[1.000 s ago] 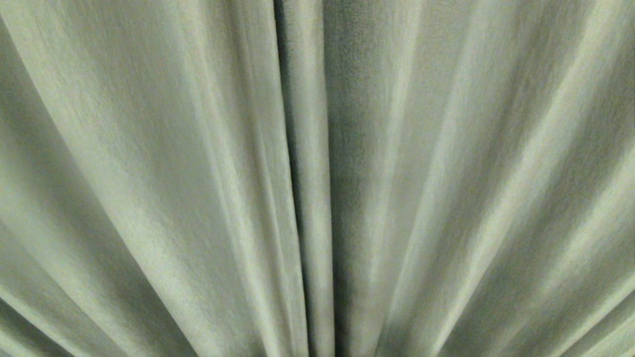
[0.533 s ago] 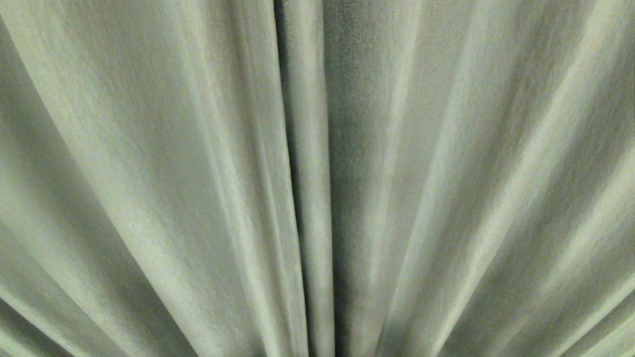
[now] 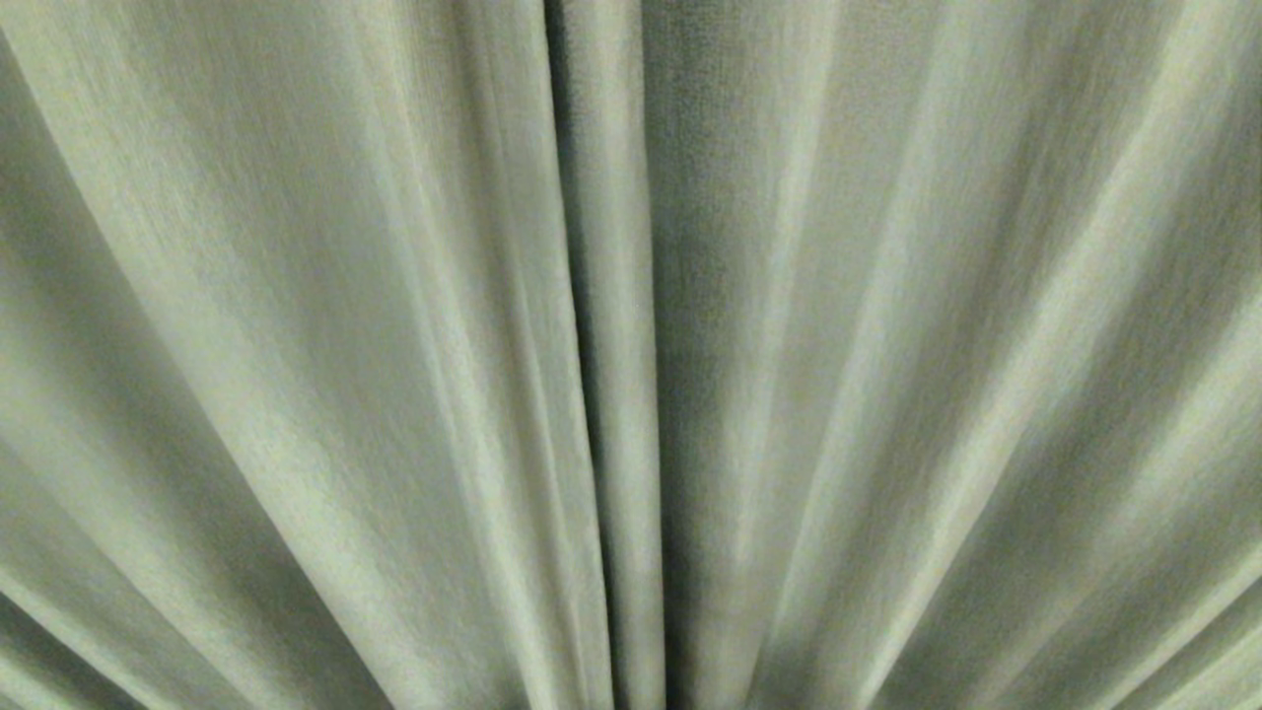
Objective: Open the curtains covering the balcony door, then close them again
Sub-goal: Pull the outer curtains open on both sides
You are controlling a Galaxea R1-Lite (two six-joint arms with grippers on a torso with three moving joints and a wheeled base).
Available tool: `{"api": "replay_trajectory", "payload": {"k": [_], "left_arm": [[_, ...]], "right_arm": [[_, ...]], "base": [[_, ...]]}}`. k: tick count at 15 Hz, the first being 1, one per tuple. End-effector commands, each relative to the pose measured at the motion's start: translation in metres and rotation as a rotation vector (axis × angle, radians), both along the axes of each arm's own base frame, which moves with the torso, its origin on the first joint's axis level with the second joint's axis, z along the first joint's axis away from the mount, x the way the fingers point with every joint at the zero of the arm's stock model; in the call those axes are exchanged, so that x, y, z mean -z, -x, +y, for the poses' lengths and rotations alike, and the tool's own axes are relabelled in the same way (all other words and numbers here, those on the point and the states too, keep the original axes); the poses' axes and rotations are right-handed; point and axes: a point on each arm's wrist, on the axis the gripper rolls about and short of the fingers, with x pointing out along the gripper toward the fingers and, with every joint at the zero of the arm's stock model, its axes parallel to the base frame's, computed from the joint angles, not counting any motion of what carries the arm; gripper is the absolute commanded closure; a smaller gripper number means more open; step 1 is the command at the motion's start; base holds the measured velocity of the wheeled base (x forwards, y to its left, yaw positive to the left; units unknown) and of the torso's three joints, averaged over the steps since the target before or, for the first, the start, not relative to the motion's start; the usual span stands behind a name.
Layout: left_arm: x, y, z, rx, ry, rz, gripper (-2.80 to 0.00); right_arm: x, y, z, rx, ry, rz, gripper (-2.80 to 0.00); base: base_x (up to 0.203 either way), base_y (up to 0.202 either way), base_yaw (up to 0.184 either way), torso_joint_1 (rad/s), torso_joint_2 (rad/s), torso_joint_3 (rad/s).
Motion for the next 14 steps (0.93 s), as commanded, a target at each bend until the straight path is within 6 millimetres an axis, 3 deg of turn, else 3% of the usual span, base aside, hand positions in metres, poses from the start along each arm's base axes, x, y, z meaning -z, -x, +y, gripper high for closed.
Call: {"api": "replay_trajectory", "payload": {"k": [1, 3, 4, 10, 14], "left_arm": [[0.000, 0.000, 0.000, 0.000, 0.001, -0.001, 0.00], [0.000, 0.000, 0.000, 0.000, 0.001, -0.001, 0.00], [0.000, 0.000, 0.000, 0.000, 0.001, -0.001, 0.00], [0.000, 0.000, 0.000, 0.000, 0.001, -0.001, 0.00], [0.000, 0.000, 0.000, -0.001, 0.001, -0.001, 0.00]], "right_arm": [[-0.030, -0.011, 0.000, -0.014, 0.006, 0.041, 0.00], [-0.051, -0.020, 0.001, -0.057, 0.011, 0.058, 0.00], [-0.059, -0.027, 0.002, -0.084, 0.013, 0.074, -2.80], [-0.102, -0.085, 0.007, -0.303, 0.019, 0.107, -2.80], [-0.117, -0.142, 0.011, -0.363, 0.030, 0.069, -2.80]], "base": [[0.000, 0.000, 0.000, 0.000, 0.00, 0.000], [0.000, 0.000, 0.000, 0.000, 0.00, 0.000], [0.000, 0.000, 0.000, 0.000, 0.00, 0.000], [0.000, 0.000, 0.000, 0.000, 0.00, 0.000], [0.000, 0.000, 0.000, 0.000, 0.00, 0.000]]}}
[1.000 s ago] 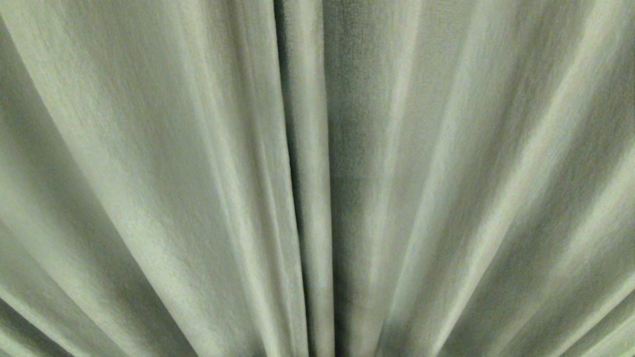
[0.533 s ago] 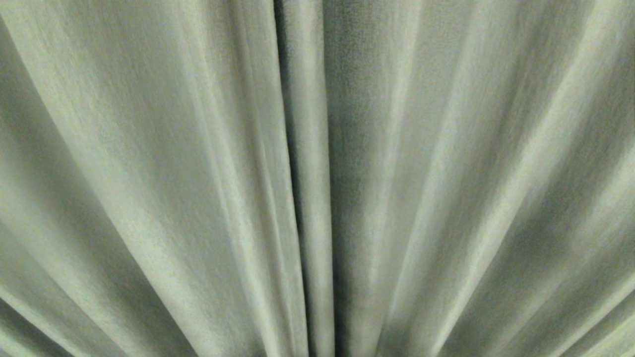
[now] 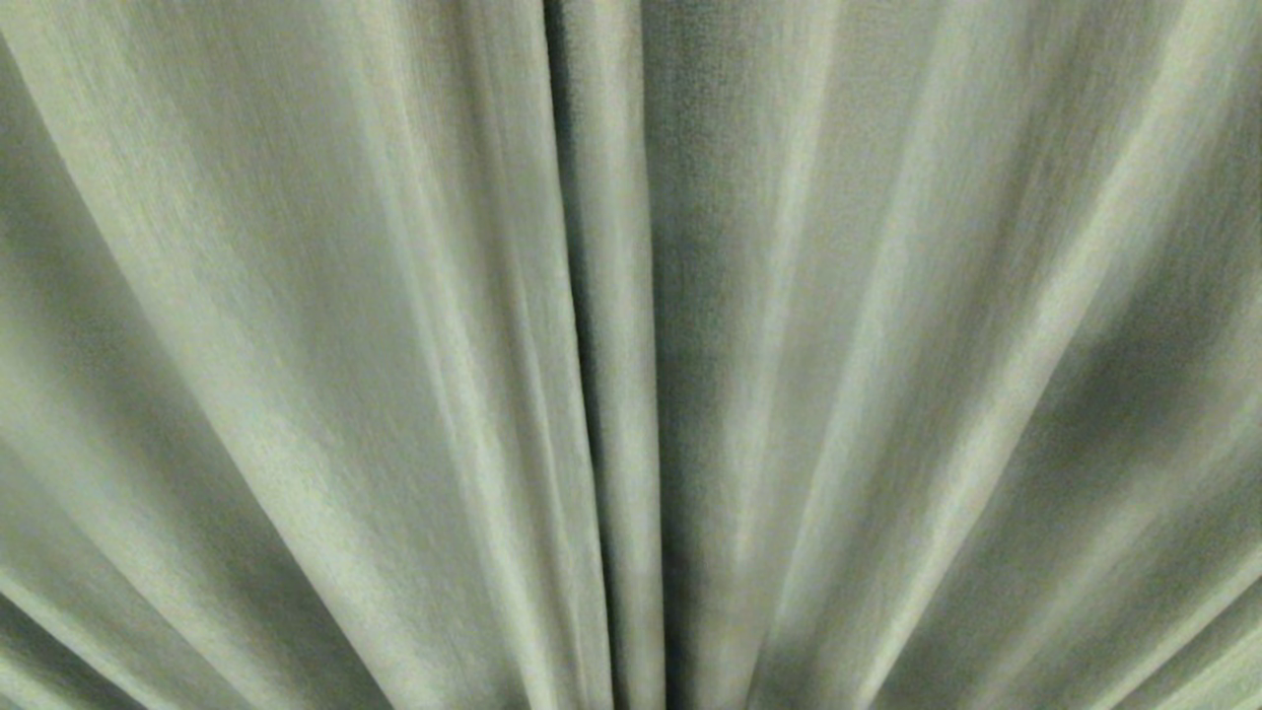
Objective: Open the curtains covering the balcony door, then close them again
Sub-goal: Pull the outer curtains open on both sides
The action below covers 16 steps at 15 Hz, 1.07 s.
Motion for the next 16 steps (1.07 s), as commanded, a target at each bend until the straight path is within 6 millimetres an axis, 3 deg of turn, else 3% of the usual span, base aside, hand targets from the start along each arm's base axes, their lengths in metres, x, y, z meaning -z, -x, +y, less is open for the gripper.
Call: {"api": "replay_trajectory", "payload": {"k": [1, 7, 10, 16], "left_arm": [[0.000, 0.000, 0.000, 0.000, 0.001, -0.001, 0.00], [0.000, 0.000, 0.000, -0.001, 0.001, -0.001, 0.00], [0.000, 0.000, 0.000, 0.000, 0.001, -0.001, 0.00], [0.000, 0.000, 0.000, 0.000, 0.001, -0.001, 0.00]], "right_arm": [[0.000, -0.055, 0.004, -0.018, 0.004, 0.043, -2.80], [-0.013, -0.116, 0.008, -0.022, 0.013, 0.029, -2.80], [-0.017, -0.131, 0.008, -0.005, 0.012, 0.031, -2.80], [-0.014, -0.154, 0.005, 0.201, -0.008, 0.067, -2.80]], "base": [[0.000, 0.000, 0.000, 0.000, 0.00, 0.000], [0.000, 0.000, 0.000, 0.000, 0.00, 0.000], [0.000, 0.000, 0.000, 0.000, 0.00, 0.000], [0.000, 0.000, 0.000, 0.000, 0.00, 0.000]]}}
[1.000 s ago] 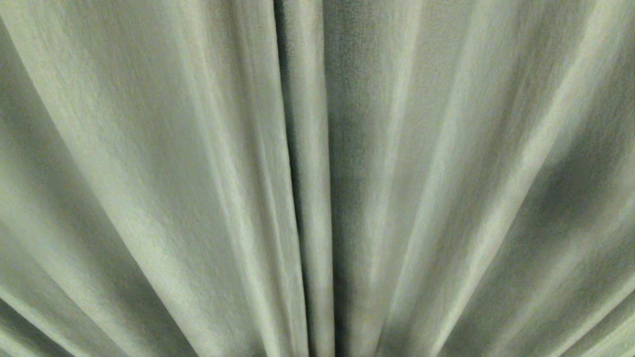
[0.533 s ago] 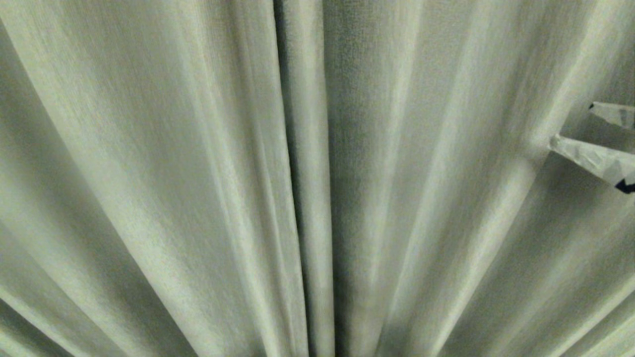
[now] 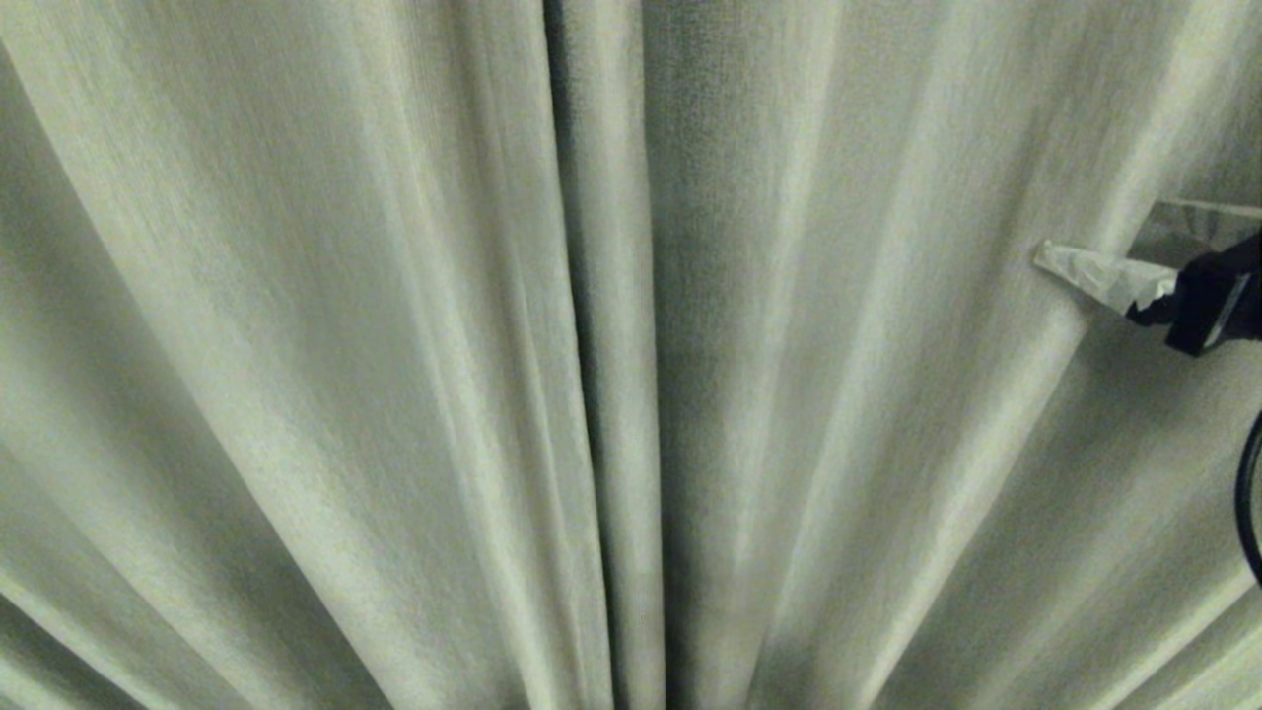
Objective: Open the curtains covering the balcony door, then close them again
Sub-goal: Pull the outer curtains open on both sides
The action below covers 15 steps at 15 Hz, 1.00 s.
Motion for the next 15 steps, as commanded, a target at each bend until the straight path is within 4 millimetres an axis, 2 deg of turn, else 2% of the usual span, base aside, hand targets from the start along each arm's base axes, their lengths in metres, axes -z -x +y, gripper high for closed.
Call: {"api": "replay_trajectory", "payload": {"k": [1, 6, 11, 15], "left_arm": [[0.000, 0.000, 0.000, 0.000, 0.001, -0.001, 0.00], [0.000, 0.000, 0.000, 0.000, 0.001, -0.001, 0.00], [0.000, 0.000, 0.000, -0.001, 0.001, -0.001, 0.00], [0.000, 0.000, 0.000, -0.001, 0.001, -0.001, 0.00]], "right_arm": [[0.004, -0.014, 0.000, 0.038, -0.008, 0.018, -2.80], [0.000, -0.041, 0.001, 0.037, -0.117, 0.029, -2.80], [-0.008, -0.070, 0.003, 0.031, -0.155, 0.022, -2.80], [-0.009, -0.081, 0.004, 0.029, -0.157, -0.015, -2.80]], "base": [[0.000, 0.000, 0.000, 0.000, 0.00, 0.000], [0.000, 0.000, 0.000, 0.000, 0.00, 0.000], [0.000, 0.000, 0.000, 0.000, 0.00, 0.000], [0.000, 0.000, 0.000, 0.000, 0.00, 0.000]]}}
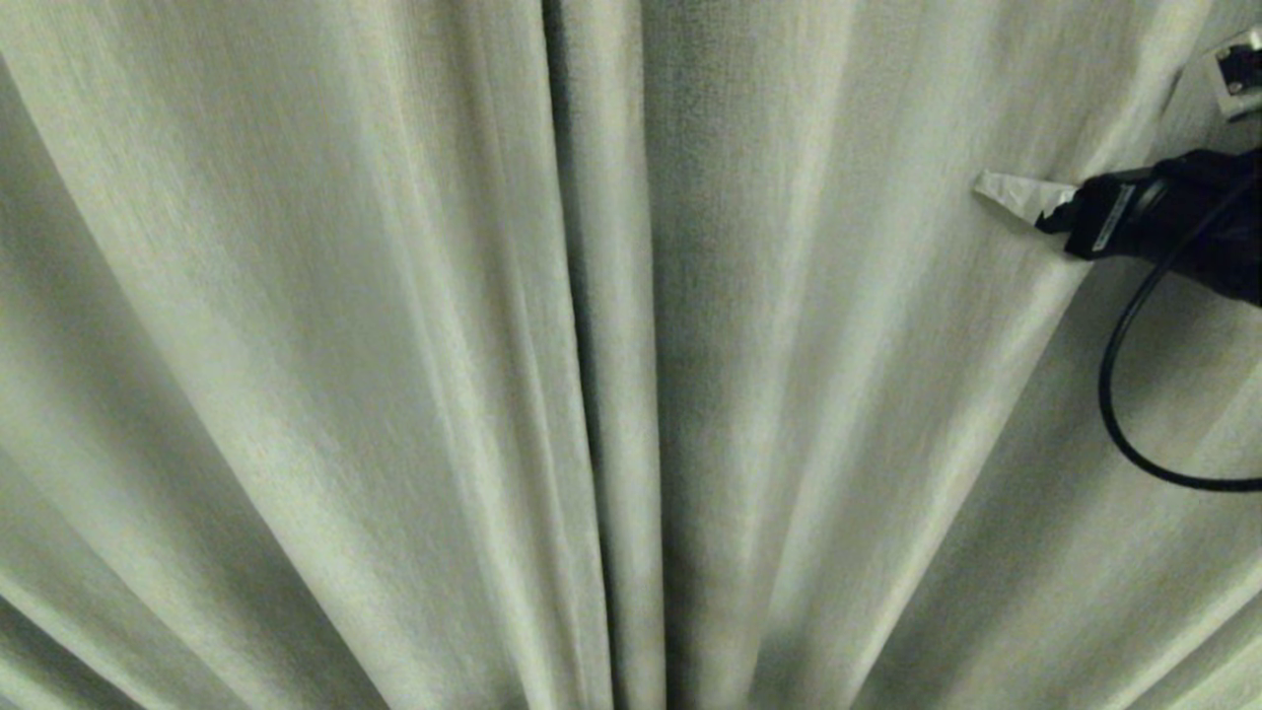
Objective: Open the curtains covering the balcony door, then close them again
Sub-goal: Pull the outer curtains open on both sides
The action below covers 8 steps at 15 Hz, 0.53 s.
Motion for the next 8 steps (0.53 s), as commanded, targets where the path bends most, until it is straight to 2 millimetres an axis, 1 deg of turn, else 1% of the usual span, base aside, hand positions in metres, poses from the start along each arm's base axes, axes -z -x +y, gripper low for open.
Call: {"api": "replay_trajectory", "payload": {"k": [1, 2, 8], "left_arm": [[0.0000, 0.0000, 0.0000, 0.000, 0.001, -0.001, 0.00], [0.0000, 0.0000, 0.0000, 0.000, 0.001, -0.001, 0.00], [0.0000, 0.0000, 0.0000, 0.000, 0.001, -0.001, 0.00]], "right_arm": [[0.0040, -0.0071, 0.0006, -0.002, 0.001, 0.003, -2.80], [0.0041, -0.0074, 0.0002, -0.001, 0.000, -0.003, -0.03], [0.0002, -0.0019, -0.0001, -0.001, 0.001, -0.033, 0.00]], "base": [[0.000, 0.000, 0.000, 0.000, 0.00, 0.000], [0.000, 0.000, 0.000, 0.000, 0.00, 0.000], [0.000, 0.000, 0.000, 0.000, 0.00, 0.000]]}}
